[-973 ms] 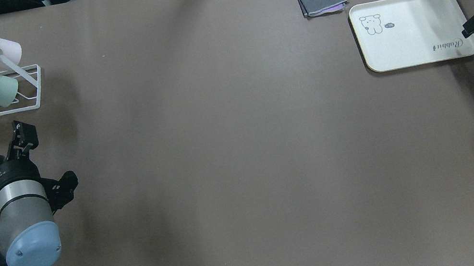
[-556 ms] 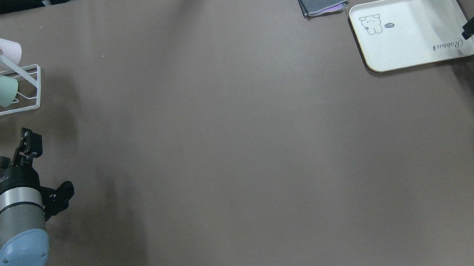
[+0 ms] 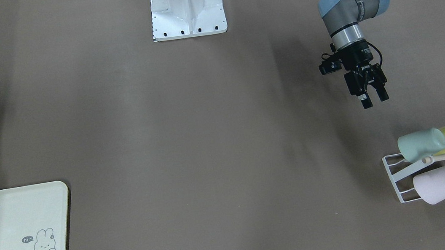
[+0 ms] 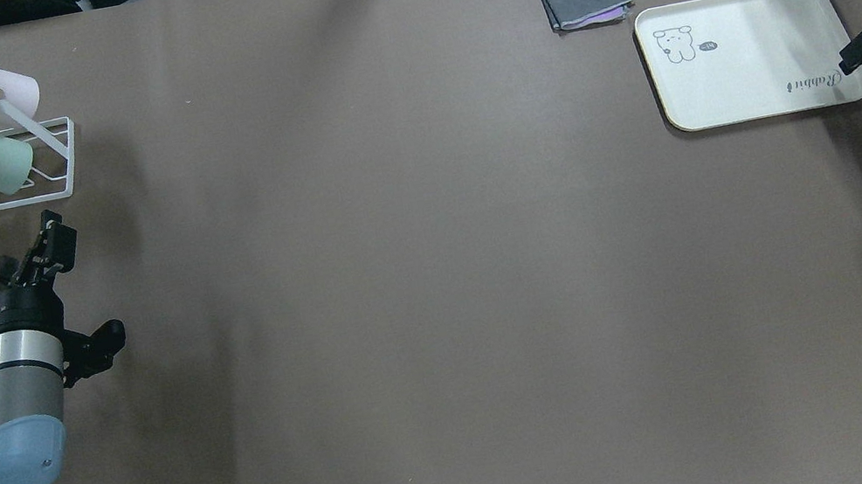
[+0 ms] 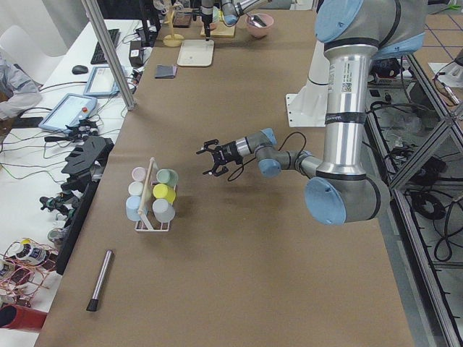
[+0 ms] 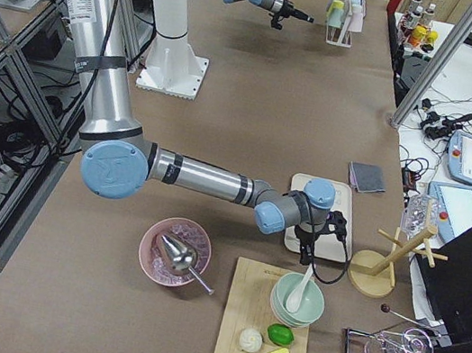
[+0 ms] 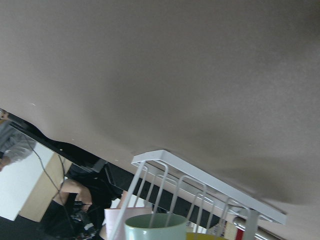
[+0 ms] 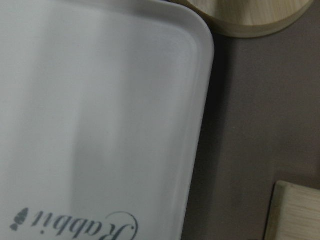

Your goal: Pick up and place green cup on tray

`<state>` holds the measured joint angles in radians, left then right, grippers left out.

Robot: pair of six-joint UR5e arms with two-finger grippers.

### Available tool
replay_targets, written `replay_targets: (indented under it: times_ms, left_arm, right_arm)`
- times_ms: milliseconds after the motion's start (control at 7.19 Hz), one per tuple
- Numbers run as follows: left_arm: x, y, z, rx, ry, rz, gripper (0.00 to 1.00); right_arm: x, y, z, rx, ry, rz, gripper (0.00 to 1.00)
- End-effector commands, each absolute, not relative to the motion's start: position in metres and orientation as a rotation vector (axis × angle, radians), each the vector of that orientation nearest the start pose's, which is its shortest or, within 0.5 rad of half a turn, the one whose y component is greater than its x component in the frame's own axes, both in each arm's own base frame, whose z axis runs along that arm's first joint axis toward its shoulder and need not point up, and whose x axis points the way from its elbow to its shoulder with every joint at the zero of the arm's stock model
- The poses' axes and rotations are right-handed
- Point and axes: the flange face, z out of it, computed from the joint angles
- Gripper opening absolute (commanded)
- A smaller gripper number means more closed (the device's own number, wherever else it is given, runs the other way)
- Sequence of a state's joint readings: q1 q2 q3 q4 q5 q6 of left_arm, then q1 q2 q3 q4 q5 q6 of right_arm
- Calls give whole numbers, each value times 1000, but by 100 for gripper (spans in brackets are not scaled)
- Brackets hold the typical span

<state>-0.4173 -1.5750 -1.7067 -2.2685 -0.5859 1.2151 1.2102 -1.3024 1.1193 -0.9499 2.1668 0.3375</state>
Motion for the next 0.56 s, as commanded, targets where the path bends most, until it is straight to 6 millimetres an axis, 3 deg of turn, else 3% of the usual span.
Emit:
replay_targets:
  times_ms: [0, 139, 417]
  left_arm:
    - [354, -415, 501, 804, -1096, 1617, 97]
    - [355, -420, 516, 780, -1098, 1625, 97]
    - [356, -437, 521, 776, -1107, 1605, 97]
  right_arm:
    - [-151, -604, 704, 251, -703, -176, 90]
    - [-154, -608, 693, 264, -720, -184, 90]
    - [-155, -619, 671, 243, -761, -185, 90]
